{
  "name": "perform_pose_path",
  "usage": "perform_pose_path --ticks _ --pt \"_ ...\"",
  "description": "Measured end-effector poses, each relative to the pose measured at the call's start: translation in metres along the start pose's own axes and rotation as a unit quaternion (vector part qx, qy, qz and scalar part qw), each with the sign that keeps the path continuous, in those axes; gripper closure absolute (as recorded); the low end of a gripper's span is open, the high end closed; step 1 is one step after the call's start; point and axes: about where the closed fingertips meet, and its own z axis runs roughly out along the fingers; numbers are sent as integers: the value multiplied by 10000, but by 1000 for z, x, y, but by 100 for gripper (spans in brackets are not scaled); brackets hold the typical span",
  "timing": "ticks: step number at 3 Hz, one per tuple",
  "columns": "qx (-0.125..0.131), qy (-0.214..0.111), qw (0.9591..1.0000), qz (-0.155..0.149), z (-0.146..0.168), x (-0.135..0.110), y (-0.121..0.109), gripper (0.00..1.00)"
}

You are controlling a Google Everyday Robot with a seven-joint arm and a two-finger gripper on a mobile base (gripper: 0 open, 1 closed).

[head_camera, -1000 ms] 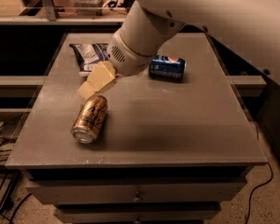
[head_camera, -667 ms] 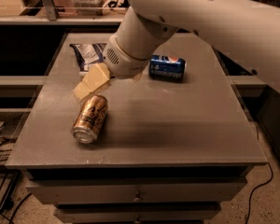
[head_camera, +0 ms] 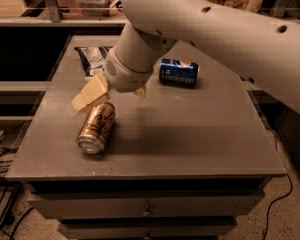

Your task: Place orange can upright

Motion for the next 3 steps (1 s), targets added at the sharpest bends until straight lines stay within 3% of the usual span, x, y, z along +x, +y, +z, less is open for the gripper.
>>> perform_pose_path --ticks 1,3 --pt "-116 173 9997 161 21 3 7 2" --pt "-200 416 9985 276 45 5 15 43"
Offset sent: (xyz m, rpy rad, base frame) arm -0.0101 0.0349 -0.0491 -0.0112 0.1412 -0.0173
